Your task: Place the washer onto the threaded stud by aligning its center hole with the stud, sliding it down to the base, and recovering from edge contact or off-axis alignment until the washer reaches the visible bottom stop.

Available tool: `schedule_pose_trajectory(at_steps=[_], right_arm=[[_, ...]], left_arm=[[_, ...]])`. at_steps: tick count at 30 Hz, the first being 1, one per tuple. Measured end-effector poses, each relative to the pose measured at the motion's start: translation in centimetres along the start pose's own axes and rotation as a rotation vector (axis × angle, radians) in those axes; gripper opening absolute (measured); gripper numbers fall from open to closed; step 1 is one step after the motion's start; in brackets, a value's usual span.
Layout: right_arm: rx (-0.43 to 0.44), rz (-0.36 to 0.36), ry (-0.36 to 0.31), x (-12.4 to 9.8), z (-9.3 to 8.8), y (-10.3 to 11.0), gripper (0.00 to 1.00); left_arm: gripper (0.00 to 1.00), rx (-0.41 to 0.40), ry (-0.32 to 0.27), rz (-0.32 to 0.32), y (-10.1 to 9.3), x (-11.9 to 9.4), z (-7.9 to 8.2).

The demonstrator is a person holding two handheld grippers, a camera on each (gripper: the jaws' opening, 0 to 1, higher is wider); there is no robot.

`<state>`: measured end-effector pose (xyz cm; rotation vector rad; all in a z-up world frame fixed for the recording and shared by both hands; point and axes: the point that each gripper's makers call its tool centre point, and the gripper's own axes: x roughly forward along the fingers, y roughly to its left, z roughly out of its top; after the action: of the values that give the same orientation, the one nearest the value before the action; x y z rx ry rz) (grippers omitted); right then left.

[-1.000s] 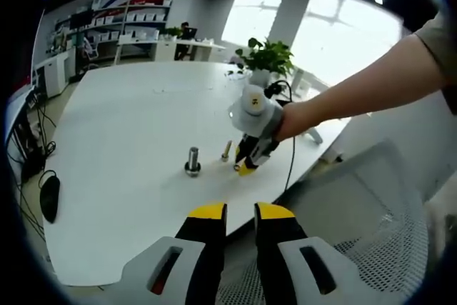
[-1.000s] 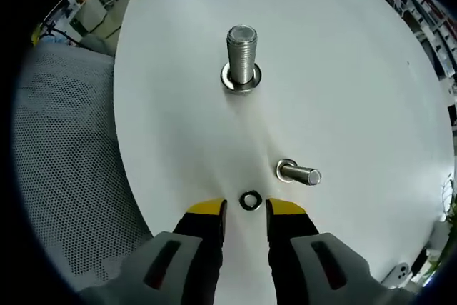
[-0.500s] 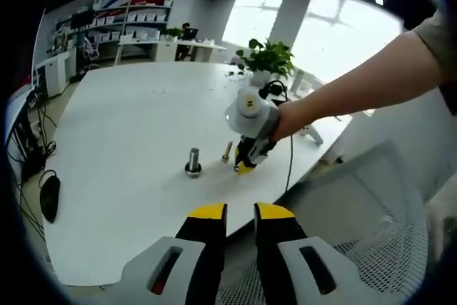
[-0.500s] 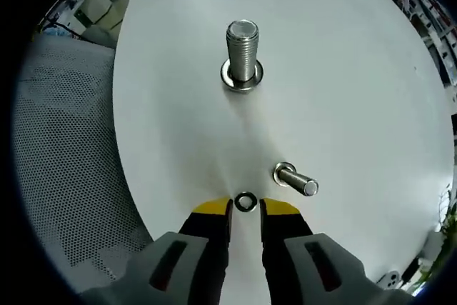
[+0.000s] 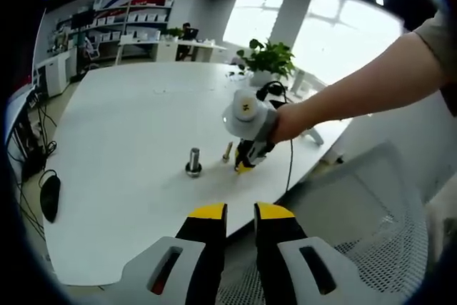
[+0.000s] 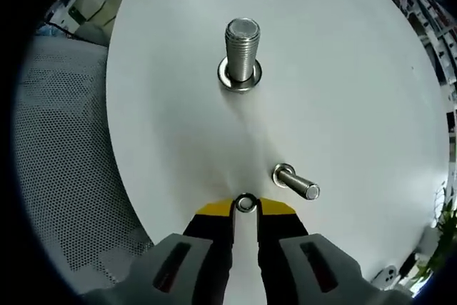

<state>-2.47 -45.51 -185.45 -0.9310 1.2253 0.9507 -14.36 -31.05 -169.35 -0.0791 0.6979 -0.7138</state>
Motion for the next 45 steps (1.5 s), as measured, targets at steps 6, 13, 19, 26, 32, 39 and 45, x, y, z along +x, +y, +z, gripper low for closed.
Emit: schedule_pose_trajectory(at_steps=[6,13,19,26,32,39,45], right_arm=[[0.033,0.018,-0.018,0.0,-0.5,0.0,0.12],[0.074,0.003,-0.051,-1.2,-1.7,-0.6,0.12],[0.101,-0.020,-0.112,-3.3,-0.8,-1.7,0.13],[0.098,-0.067,-0.195,-5.8,1.2,-3.0,0.13],[0.076,-0.093,-0.245,-6.6,2.3,-3.6,0.13],[0.041,-0.087,-0.250,-6.4,3.0,-3.2,0.13],[0.028,-0.078,-0.244,-5.9,3.2,-3.3,0.13]], left_arm=[[0.13,0.004,0.005,-0.003,-0.1,0.0,-0.1],[0.13,0.003,0.002,0.000,0.0,0.0,0.0],[0.13,0.003,-0.004,0.000,0.0,-0.1,0.1],[0.13,0.006,-0.004,-0.003,-0.1,-0.1,0.1],[0.13,0.004,-0.008,-0.002,-0.1,-0.1,0.1],[0.13,0.004,-0.010,-0.002,-0.1,-0.1,0.2],[0.13,0.003,-0.009,-0.002,-0.1,-0.1,0.2]])
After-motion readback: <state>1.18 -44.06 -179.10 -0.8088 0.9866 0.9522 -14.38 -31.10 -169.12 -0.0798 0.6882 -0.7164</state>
